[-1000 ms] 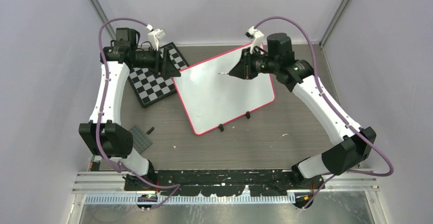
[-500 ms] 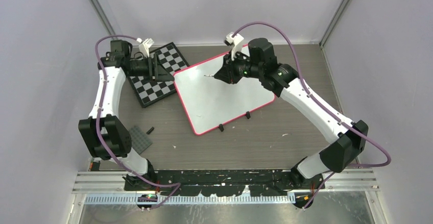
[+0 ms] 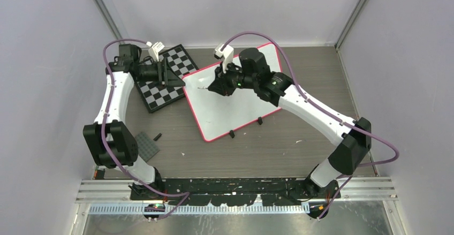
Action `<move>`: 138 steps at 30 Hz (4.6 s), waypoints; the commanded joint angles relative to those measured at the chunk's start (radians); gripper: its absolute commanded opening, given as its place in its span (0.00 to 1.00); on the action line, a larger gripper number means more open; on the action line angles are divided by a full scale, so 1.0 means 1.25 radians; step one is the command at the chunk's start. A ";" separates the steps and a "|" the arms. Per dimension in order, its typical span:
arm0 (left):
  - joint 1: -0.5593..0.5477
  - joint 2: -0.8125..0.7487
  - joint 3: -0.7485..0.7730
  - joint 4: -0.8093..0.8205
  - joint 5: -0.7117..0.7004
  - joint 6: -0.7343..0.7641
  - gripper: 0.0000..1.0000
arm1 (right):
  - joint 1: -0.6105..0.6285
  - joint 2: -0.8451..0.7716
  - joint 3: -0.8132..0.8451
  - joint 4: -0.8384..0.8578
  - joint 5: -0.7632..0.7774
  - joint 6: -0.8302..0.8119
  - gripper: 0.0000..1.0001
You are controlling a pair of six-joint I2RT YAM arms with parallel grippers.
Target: Write a sentence on the whiteboard
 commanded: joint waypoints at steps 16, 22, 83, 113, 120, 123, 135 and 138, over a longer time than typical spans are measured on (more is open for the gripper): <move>-0.012 0.063 0.086 0.057 0.006 -0.017 0.34 | 0.028 0.111 0.130 0.083 0.063 -0.032 0.00; -0.029 0.074 0.097 0.062 0.015 -0.018 0.27 | 0.032 0.125 0.143 0.076 0.067 -0.044 0.00; -0.042 0.081 0.107 0.031 -0.016 0.016 0.00 | 0.064 0.213 0.204 0.007 0.149 -0.092 0.00; -0.042 0.077 0.093 0.030 -0.017 0.035 0.00 | 0.051 0.144 0.098 -0.018 0.222 -0.145 0.00; -0.042 0.078 0.095 0.030 -0.020 0.035 0.00 | 0.046 0.119 0.054 -0.037 0.219 -0.150 0.00; -0.042 0.080 0.095 0.028 -0.020 0.037 0.00 | 0.048 0.122 0.049 -0.043 0.199 -0.142 0.00; -0.046 0.083 0.094 0.015 -0.023 0.058 0.00 | 0.083 0.196 0.148 -0.053 0.150 -0.127 0.00; -0.046 0.087 0.098 0.003 -0.023 0.077 0.00 | 0.083 0.188 0.159 -0.057 0.131 -0.126 0.00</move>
